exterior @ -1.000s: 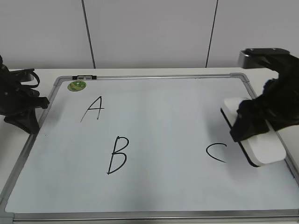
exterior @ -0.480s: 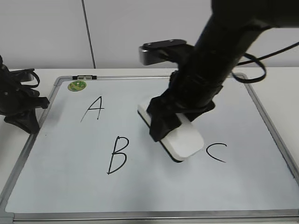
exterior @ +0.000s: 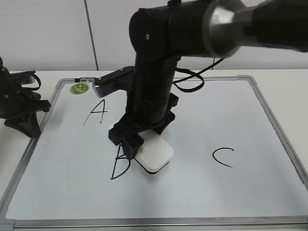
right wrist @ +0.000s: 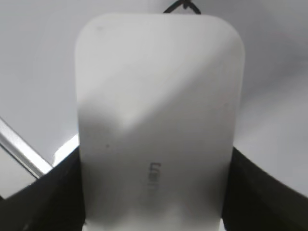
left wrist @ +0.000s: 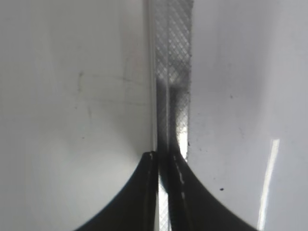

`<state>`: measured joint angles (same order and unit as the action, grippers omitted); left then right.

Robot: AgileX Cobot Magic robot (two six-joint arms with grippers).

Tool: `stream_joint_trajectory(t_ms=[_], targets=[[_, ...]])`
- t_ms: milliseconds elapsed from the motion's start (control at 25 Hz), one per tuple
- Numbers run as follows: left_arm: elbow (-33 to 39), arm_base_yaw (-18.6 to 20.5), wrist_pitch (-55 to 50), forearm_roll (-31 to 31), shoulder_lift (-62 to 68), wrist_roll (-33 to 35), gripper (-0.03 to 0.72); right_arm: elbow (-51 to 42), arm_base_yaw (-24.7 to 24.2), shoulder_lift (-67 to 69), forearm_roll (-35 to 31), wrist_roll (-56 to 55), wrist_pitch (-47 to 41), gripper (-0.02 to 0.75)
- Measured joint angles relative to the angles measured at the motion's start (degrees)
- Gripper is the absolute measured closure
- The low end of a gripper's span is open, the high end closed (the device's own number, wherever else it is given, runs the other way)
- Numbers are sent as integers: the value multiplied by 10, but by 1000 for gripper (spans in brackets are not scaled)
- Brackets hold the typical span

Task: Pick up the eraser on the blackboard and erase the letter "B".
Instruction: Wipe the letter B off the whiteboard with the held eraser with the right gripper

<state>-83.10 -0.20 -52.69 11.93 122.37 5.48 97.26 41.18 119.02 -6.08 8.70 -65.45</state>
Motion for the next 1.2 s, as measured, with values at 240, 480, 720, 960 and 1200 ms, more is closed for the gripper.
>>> stream_joint_trajectory(t_ms=[240,480,720,960,1200], targets=[[0,0,0,1,0,0,678,74,0,72,18,-3,-3,195],[0,0,0,1,0,0,678,117,0,134,38,-3,-3,195],[0,0,0,1,0,0,678,127,1,151,46,-3,-3,195],[0,0,0,1,0,0,678,131,1,156,53,-3,-2,195],[0,0,0,1,0,0,678,131,5,156,81,-9,-2,195]])
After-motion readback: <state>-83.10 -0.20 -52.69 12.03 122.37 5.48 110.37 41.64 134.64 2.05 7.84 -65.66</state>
